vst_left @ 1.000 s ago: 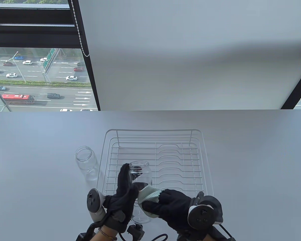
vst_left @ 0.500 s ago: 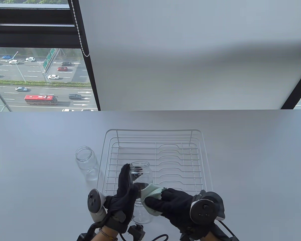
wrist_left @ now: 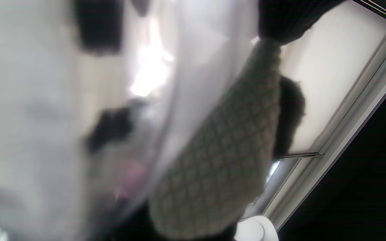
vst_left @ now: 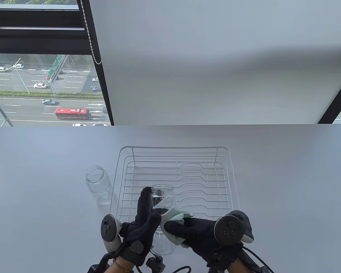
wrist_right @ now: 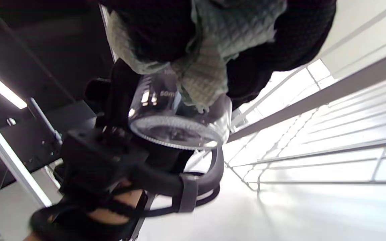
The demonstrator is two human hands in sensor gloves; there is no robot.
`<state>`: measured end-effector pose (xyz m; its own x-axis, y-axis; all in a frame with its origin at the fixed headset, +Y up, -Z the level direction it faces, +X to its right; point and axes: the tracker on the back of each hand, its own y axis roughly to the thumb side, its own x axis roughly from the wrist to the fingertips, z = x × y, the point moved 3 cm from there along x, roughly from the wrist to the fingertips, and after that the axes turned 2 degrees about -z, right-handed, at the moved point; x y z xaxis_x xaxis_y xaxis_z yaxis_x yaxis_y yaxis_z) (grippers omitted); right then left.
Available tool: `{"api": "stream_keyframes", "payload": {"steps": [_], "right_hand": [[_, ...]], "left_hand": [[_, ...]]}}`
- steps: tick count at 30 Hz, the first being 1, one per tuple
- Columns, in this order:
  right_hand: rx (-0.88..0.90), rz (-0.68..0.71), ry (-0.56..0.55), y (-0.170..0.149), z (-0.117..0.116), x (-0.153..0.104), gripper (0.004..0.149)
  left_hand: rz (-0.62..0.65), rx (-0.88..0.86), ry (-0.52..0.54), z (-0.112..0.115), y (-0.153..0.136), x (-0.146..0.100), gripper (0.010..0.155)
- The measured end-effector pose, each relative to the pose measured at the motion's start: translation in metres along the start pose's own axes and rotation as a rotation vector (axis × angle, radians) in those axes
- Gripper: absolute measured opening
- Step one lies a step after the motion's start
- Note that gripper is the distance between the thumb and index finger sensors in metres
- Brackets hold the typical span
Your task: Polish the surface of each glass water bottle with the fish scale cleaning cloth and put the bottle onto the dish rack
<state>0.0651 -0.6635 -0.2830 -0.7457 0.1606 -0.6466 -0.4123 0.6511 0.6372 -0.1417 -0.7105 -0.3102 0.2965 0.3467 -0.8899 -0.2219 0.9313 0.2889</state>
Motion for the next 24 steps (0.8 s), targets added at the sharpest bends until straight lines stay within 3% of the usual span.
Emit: {"api": "stream_keyframes", "payload": {"steps": [3, 6, 8, 10, 15, 16, 18, 22, 24], "right_hand": [[0.012, 0.009, -0.105, -0.001, 0.005, -0.003, 0.056], [0.024, 0.004, -0.376, -0.004, 0.017, -0.011, 0.058], [0.050, -0.012, -0.438, -0.007, 0.019, -0.013, 0.058], [0.061, -0.001, -0.357, -0.007, 0.016, -0.011, 0.057], [0.104, 0.019, 0.073, -0.001, -0.004, 0.002, 0.054], [0.109, 0.017, 0.085, -0.001, -0.005, 0.003, 0.054], [0.092, 0.021, 0.014, -0.001, -0.002, 0.002, 0.055], [0.110, -0.013, -0.366, -0.009, 0.018, -0.010, 0.057], [0.171, -0.017, -0.433, -0.013, 0.023, -0.014, 0.057]], "left_hand": [[-0.004, -0.026, 0.034, -0.002, 0.000, 0.000, 0.092], [-0.009, -0.047, -0.040, 0.004, 0.000, 0.002, 0.095], [-0.024, -0.045, -0.075, 0.009, -0.001, 0.002, 0.093], [-0.020, -0.030, -0.080, 0.009, 0.000, 0.002, 0.090], [0.027, -0.013, 0.002, 0.001, 0.005, 0.001, 0.088], [0.024, -0.003, -0.006, 0.001, 0.005, 0.001, 0.088], [0.008, 0.015, -0.001, 0.001, 0.004, -0.001, 0.089], [-0.005, -0.019, -0.084, 0.009, 0.002, 0.000, 0.091], [0.007, -0.024, -0.112, 0.015, 0.003, 0.000, 0.091]]}}
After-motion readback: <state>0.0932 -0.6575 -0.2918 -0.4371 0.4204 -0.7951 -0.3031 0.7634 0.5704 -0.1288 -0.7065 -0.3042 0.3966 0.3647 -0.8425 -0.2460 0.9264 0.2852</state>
